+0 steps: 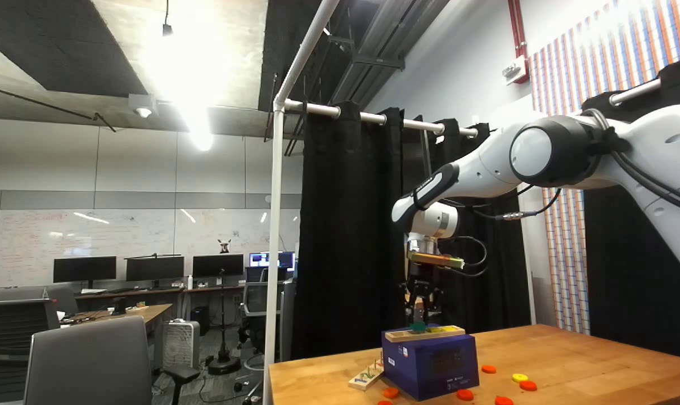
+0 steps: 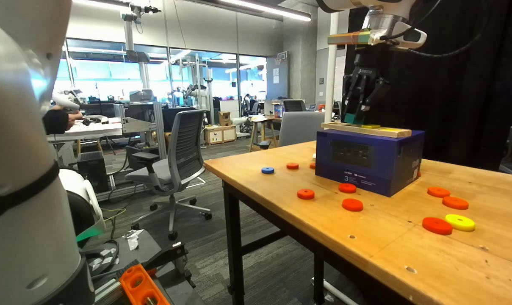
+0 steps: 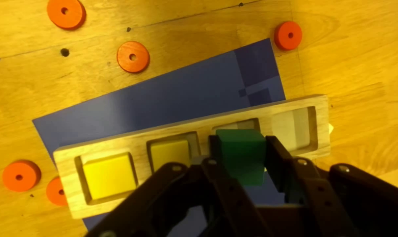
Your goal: Put the green block on the wooden surface
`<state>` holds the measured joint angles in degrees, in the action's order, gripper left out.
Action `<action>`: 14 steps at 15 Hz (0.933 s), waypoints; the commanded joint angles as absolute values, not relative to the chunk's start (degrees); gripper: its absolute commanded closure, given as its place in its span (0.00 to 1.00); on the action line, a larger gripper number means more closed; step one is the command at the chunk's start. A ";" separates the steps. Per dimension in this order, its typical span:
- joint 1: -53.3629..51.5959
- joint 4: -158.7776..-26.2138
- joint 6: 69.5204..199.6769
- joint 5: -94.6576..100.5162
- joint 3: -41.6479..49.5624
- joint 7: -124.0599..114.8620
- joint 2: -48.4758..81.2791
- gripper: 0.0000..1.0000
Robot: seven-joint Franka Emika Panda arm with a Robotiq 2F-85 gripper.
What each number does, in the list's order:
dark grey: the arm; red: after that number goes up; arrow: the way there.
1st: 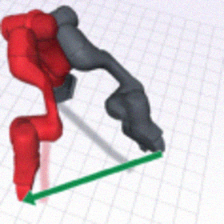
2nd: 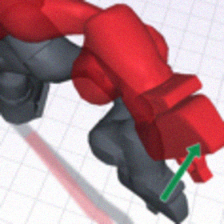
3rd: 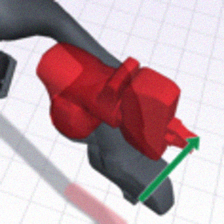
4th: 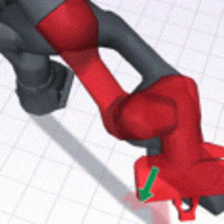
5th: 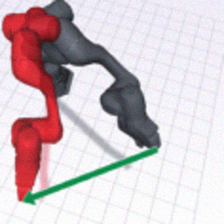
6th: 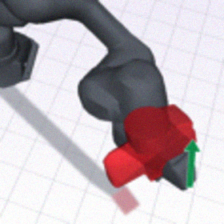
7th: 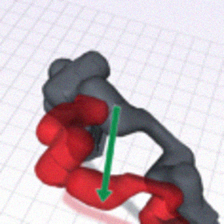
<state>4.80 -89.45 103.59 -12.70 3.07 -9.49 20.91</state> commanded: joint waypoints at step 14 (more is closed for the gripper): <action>4.47 -89.49 99.74 -13.00 3.02 -10.62 18.67 0.00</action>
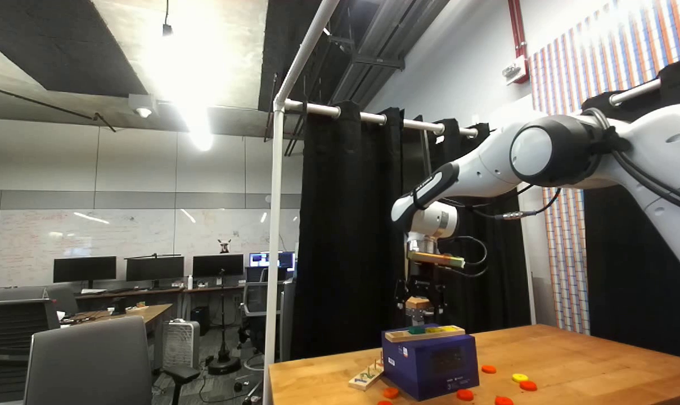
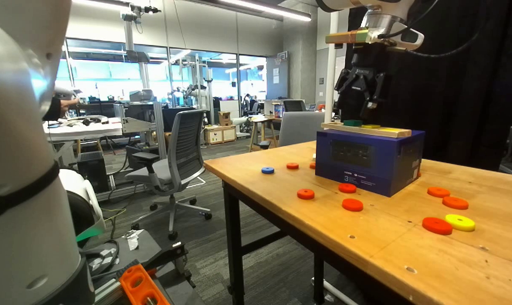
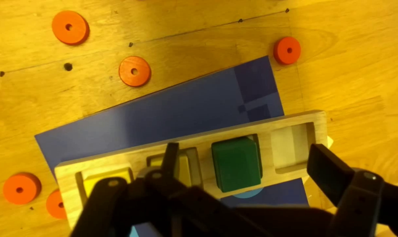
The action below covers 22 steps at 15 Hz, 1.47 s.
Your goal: Put the green block on the wooden surface
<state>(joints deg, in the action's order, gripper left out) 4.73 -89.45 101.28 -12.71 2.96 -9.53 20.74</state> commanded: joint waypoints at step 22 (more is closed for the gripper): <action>7.01 -132.40 105.50 -2.00 5.65 -9.01 -24.55 0.00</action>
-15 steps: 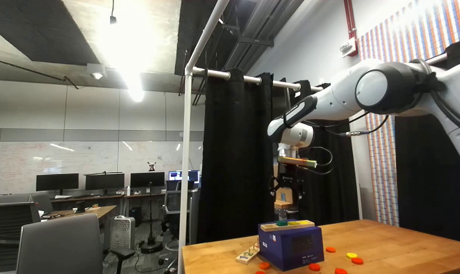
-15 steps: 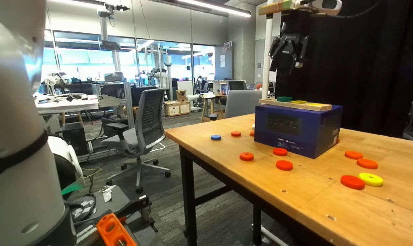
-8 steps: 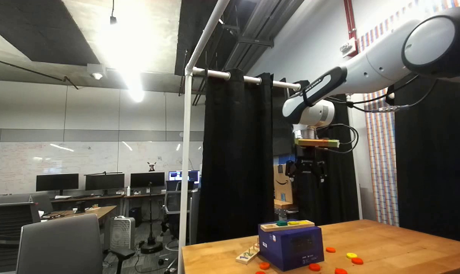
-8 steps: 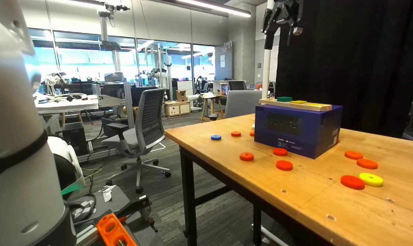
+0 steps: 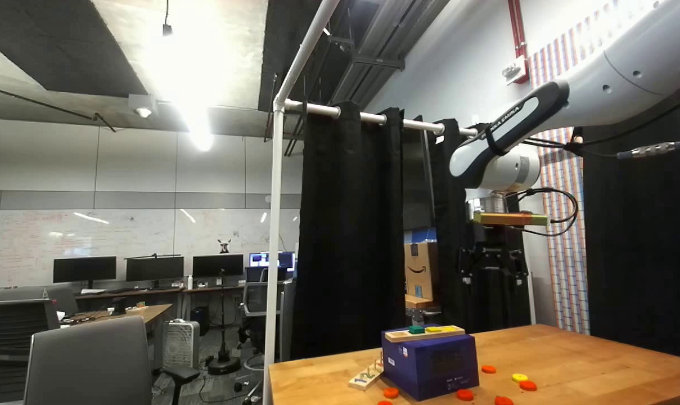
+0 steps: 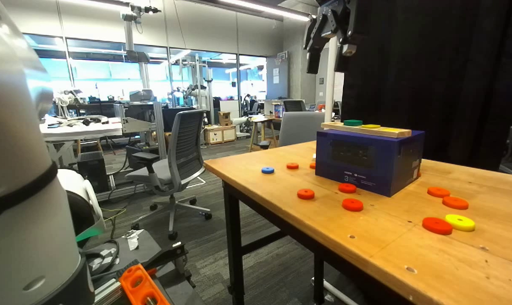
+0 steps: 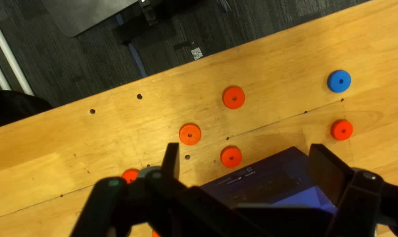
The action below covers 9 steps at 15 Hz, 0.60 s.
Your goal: Put the green block on the wooden surface
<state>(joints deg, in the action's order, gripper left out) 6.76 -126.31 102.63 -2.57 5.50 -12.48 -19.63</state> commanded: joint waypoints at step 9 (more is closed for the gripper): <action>7.88 -143.84 105.20 0.13 6.21 -1.05 -33.84 0.00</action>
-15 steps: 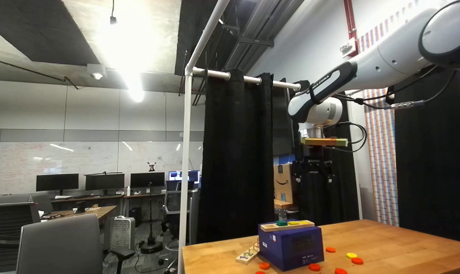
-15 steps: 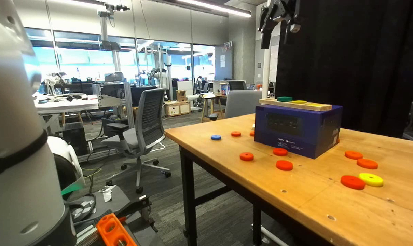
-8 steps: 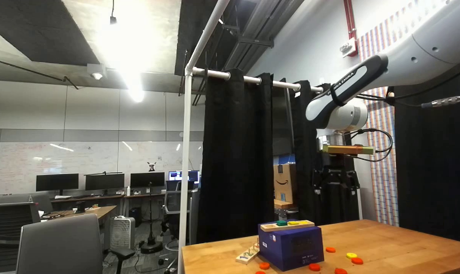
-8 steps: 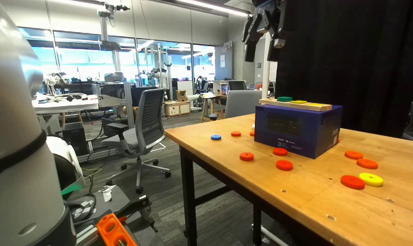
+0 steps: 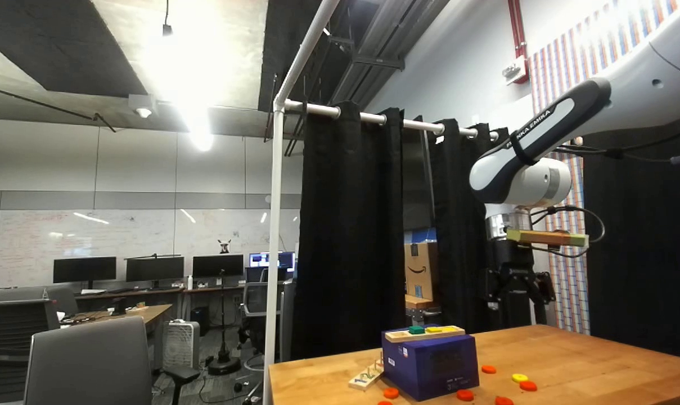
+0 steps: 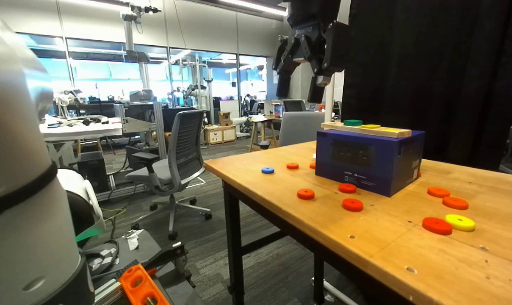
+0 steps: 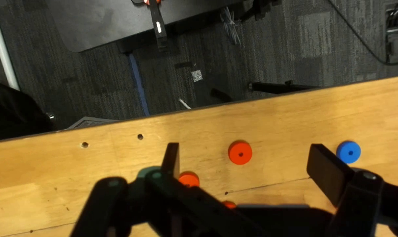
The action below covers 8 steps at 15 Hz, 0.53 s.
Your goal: Put the green block on the wooden surface
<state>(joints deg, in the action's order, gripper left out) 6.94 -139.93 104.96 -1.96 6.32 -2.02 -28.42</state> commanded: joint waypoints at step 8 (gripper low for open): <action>10.42 -148.47 104.78 6.17 6.25 -1.98 -42.15 0.00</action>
<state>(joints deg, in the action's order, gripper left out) 9.42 -146.72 104.84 4.20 6.39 -1.94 -37.98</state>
